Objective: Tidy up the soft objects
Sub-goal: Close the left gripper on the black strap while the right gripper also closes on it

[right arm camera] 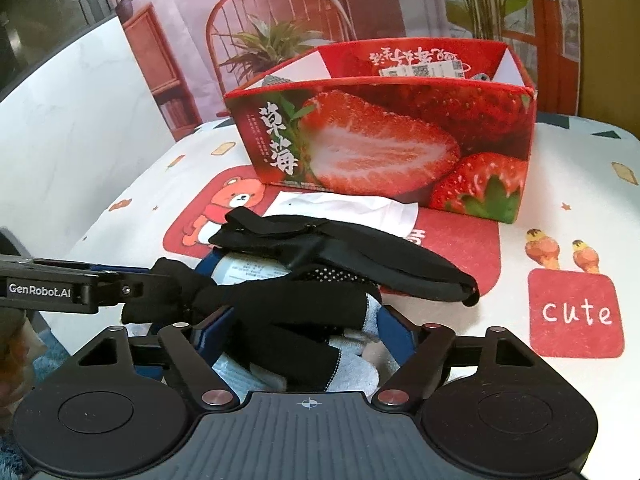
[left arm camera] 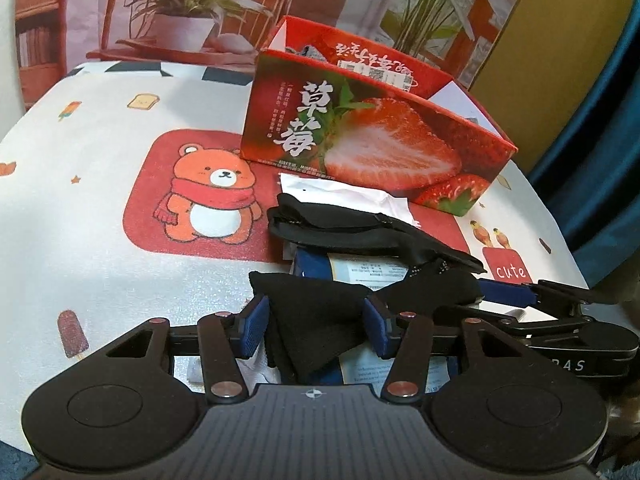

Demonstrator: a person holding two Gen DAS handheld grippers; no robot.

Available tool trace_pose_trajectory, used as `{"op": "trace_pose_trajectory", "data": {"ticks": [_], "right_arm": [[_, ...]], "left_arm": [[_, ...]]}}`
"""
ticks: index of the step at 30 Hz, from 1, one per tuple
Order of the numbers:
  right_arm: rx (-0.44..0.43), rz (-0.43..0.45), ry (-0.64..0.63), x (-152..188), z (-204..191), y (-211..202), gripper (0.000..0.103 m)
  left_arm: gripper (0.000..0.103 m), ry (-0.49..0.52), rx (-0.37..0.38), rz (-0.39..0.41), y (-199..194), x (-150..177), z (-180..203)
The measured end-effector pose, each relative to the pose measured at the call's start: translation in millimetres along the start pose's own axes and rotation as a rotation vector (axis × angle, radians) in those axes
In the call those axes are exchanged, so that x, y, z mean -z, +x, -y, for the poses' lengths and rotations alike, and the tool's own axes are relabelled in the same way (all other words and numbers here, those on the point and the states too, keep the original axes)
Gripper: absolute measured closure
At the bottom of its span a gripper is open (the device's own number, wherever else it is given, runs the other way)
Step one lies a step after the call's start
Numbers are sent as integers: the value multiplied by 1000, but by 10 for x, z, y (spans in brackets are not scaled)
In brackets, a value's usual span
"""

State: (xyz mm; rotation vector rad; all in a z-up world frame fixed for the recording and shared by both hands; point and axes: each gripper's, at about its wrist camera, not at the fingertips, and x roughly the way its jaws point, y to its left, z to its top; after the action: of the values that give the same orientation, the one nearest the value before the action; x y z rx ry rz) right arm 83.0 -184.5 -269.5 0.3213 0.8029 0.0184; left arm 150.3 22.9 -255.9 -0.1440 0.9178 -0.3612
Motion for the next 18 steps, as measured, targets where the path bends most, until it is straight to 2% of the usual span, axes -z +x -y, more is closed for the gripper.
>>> {"op": "trace_pose_trajectory", "data": {"ticks": [8, 13, 15, 18], "right_arm": [[-4, -5, 11, 12, 20, 38, 29], [-7, -9, 23, 25, 35, 67, 28], [-9, -12, 34, 30, 52, 76, 28], [-19, -18, 79, 36, 125, 89, 28]], "left_arm": [[49, -6, 2, 7, 32, 5, -15], [70, 36, 9, 29, -5, 8, 56], [87, 51, -1, 44, -30, 6, 69], [87, 42, 7, 50, -44, 1, 49]]}}
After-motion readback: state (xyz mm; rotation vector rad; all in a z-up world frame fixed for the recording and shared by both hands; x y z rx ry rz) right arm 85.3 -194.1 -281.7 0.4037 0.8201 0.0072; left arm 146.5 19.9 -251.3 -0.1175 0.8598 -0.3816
